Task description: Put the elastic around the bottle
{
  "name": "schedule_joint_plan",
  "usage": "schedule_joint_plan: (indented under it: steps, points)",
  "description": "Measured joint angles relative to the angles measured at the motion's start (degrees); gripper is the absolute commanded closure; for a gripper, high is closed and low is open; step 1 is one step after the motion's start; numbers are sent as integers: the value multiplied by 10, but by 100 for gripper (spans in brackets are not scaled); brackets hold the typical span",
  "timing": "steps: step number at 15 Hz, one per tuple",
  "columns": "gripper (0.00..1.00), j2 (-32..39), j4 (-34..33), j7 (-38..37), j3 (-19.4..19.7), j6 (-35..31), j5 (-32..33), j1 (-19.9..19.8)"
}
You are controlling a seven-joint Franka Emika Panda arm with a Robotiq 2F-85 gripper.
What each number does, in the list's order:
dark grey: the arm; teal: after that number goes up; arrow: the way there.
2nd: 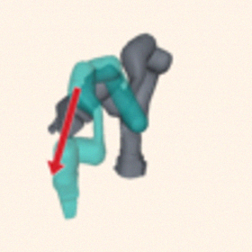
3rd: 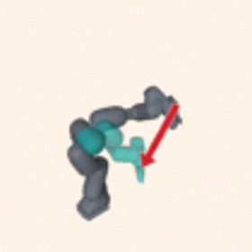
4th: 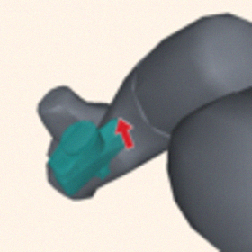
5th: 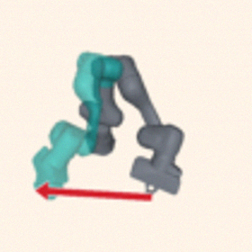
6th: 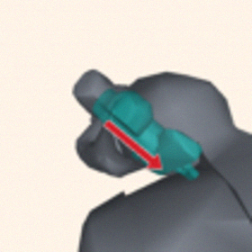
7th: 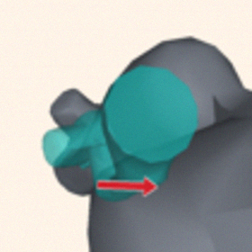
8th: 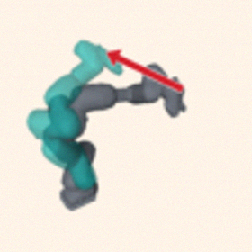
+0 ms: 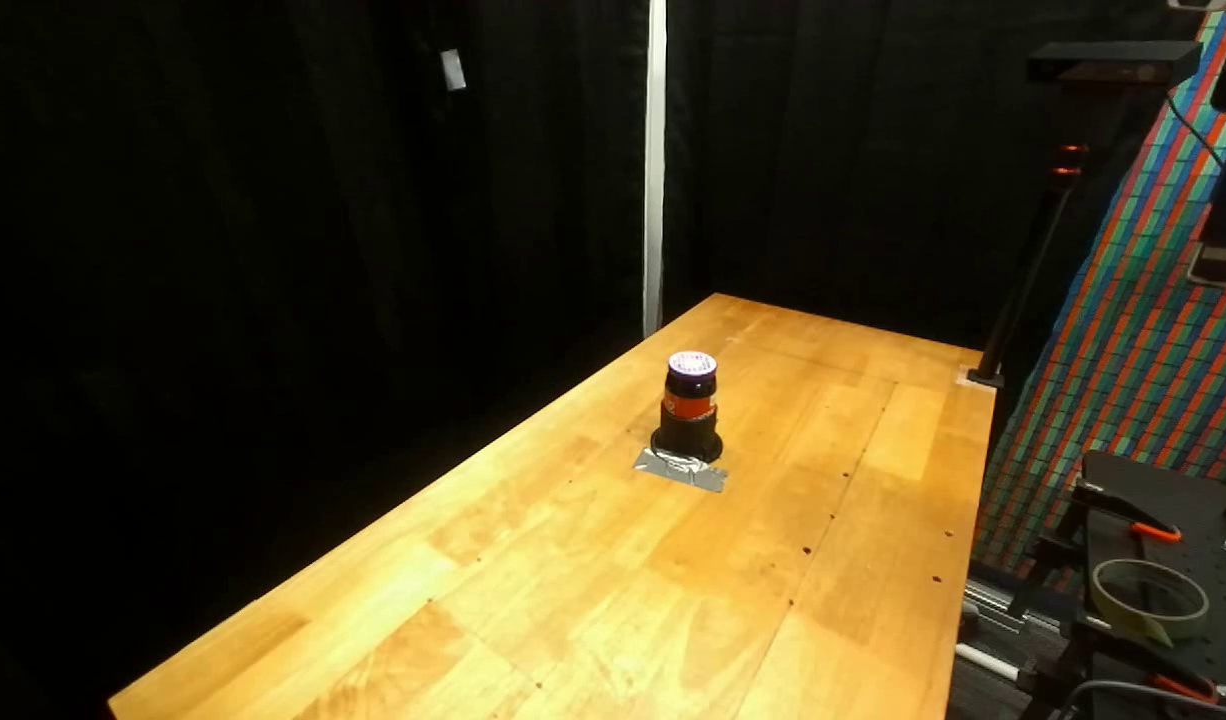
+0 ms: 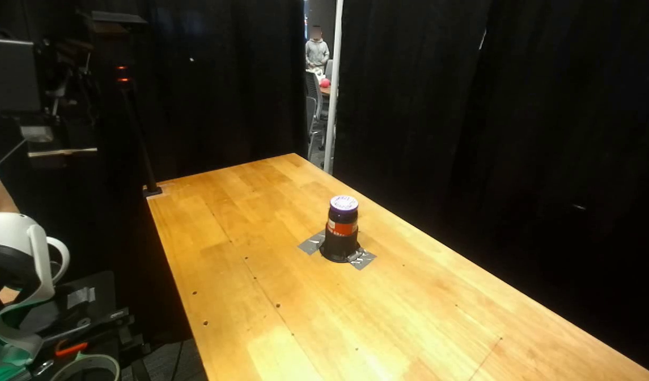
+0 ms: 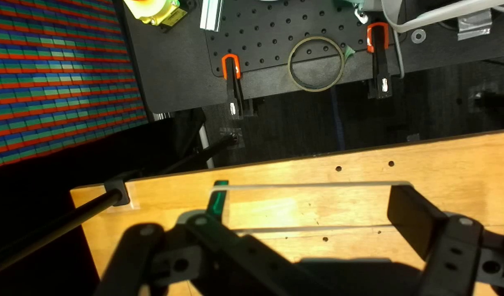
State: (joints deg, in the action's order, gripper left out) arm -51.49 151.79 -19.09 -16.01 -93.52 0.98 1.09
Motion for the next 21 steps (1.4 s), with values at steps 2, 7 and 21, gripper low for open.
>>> schedule_joint_plan:
  steps: [2, 7, 21]
  points:
    - [0, 1, 0, 0, 0, 0, 0, 0]
    - [0, 79, -48, 1, -17, -44, -8, 14]
    - [0, 568, -364, -40, -23, -289, 113, 9]
